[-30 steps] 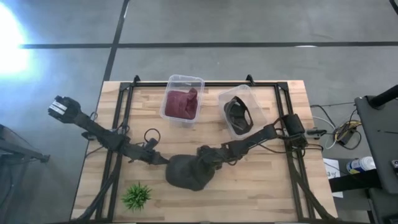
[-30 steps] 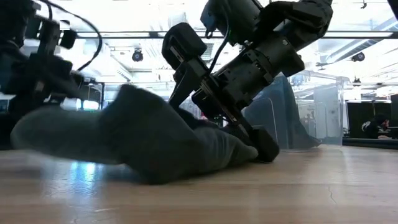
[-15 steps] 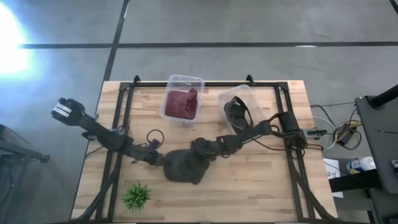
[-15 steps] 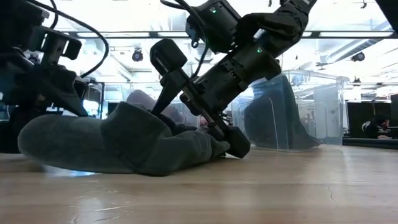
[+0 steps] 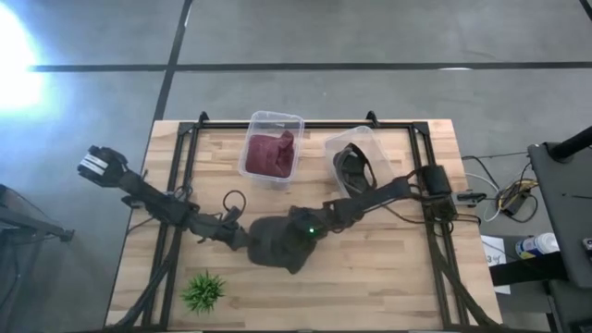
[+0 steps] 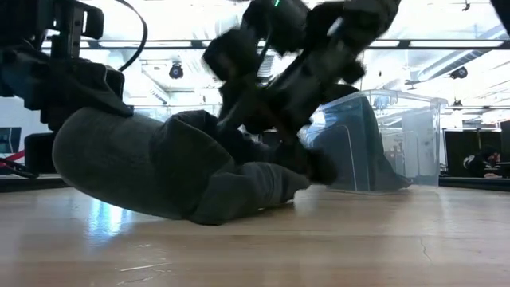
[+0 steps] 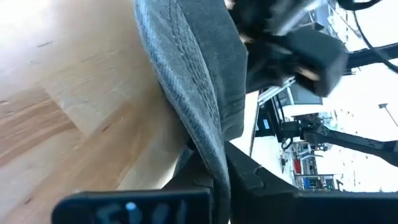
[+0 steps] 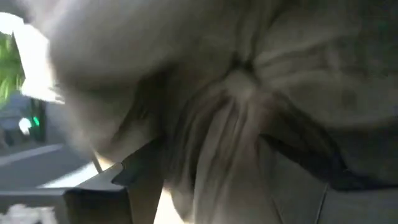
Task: Pick & Place hat
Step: Put the black cap into the right transparent bin
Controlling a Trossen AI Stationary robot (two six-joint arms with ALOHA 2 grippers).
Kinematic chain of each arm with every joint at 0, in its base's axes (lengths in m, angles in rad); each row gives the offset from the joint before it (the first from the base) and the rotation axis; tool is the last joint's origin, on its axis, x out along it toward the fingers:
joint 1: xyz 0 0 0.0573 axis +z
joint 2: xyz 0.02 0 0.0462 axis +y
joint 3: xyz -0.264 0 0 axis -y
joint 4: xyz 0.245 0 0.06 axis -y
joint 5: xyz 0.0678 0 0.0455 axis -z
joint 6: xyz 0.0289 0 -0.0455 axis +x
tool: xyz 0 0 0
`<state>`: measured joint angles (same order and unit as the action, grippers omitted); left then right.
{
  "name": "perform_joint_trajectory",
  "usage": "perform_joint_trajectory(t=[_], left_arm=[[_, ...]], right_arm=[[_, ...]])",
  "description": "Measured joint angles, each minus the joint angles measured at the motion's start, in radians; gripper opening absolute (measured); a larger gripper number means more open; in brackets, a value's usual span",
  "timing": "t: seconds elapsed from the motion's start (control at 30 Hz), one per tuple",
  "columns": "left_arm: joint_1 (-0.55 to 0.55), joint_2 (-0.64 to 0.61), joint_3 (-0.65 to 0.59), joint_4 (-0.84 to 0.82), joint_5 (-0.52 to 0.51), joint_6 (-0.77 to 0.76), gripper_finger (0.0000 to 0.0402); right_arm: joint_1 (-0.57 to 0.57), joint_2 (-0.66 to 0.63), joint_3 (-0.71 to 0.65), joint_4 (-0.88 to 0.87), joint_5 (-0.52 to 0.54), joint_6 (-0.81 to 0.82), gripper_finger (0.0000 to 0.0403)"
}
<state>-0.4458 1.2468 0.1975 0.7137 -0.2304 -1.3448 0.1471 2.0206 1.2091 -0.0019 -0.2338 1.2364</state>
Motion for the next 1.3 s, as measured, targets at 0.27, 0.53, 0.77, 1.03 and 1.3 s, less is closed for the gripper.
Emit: perform_joint_trajectory(t=[0.27,0.53,0.77,1.03,1.3], left_arm=[[0.000,-0.087,0.031,-0.026,-0.011,0.039,0.0009],[0.041,-0.235,0.147,-0.016,0.008,0.238,0.0009],[0.177,-0.306,0.269,-0.016,0.014,0.352,0.0010],[0.395,-0.164,0.567,-0.255,0.128,0.329,0.0009],[0.587,0.135,0.935,-0.479,0.371,0.251,0.0011]], right_arm=[[0.030,-0.301,-0.003,-0.407,0.093,-0.197,0.0247],[0.130,-0.584,-0.003,-0.671,0.457,-0.120,0.0247],[0.222,-0.736,-0.003,-0.818,0.782,-0.054,0.0247],[0.242,-0.822,-0.003,-0.925,0.892,-0.032,0.0247],[0.243,-0.832,-0.003,-1.148,0.872,0.094,0.0247]])
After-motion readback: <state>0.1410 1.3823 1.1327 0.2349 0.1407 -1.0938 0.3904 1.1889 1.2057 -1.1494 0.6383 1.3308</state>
